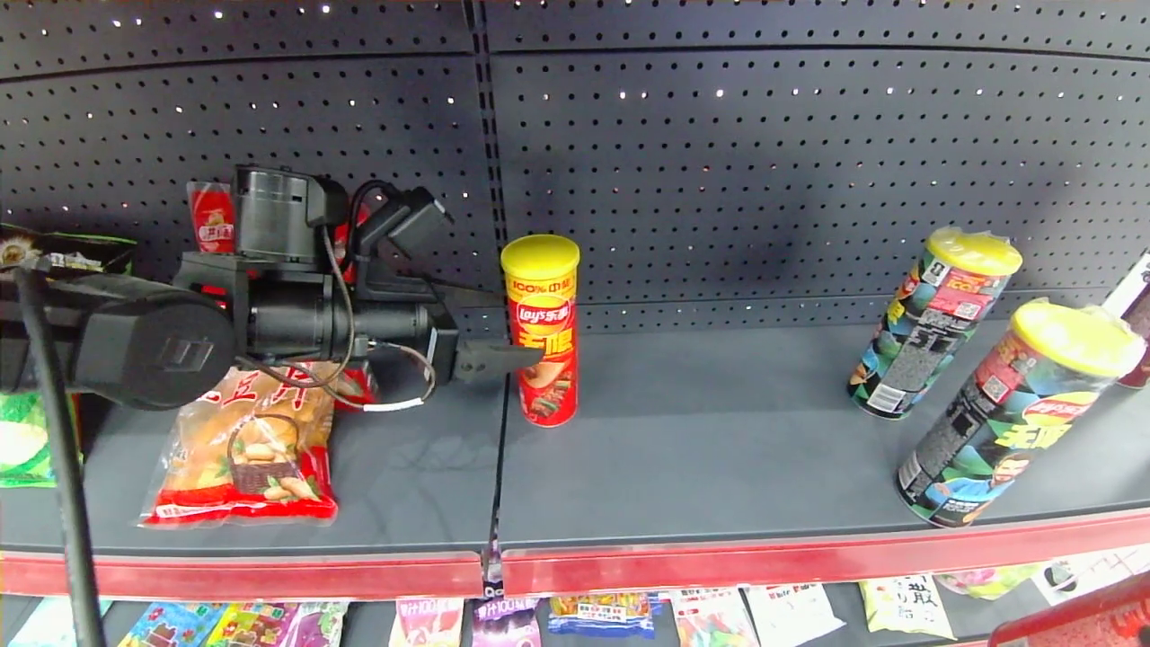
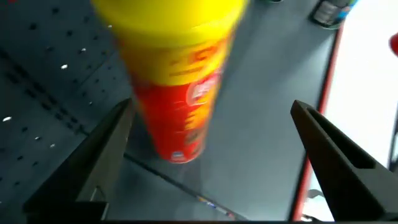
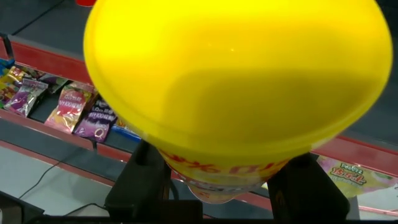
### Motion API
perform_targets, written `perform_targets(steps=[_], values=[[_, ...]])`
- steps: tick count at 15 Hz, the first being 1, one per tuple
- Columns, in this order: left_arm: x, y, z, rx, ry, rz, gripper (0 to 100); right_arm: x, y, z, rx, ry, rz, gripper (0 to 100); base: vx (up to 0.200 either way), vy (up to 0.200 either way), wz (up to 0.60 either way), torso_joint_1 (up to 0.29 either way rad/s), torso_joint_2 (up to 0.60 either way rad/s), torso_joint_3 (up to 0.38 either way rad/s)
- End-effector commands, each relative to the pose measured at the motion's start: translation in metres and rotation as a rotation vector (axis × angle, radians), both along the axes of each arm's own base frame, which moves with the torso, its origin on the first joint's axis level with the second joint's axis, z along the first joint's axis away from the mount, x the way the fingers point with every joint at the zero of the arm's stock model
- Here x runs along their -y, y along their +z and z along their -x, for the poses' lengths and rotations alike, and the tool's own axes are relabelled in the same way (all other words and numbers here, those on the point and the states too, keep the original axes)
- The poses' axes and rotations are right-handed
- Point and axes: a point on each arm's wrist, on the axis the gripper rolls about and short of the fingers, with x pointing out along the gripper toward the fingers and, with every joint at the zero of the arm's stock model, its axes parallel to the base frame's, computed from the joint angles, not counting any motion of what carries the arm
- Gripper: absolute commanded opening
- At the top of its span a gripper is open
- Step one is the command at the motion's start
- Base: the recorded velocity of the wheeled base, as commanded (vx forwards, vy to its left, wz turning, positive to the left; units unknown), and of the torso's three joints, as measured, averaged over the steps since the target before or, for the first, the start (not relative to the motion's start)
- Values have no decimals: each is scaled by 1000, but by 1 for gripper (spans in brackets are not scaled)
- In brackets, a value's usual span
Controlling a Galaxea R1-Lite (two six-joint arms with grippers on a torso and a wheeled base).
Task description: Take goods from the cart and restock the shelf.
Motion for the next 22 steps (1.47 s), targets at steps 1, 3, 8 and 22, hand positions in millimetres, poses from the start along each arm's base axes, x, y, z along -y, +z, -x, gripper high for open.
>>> perform_targets(steps=[1,3,8,22], values=[[0,0,-11,7,10,2,100,0,-1,0,-6,1,2,0,0,0,0,0,0,0],[4,1,-22,22,8,7,100,0,-1,0,-6,1,2,0,0,0,0,0,0,0],[10,-6,-41,40,8,12,100,0,-1,0,-11,-3,-8,0,0,0,0,0,0,0],[34,-8,-53,81,-43,24,0,0,-1,-1,-16,-6,-6,0,0,0,0,0,0,0]])
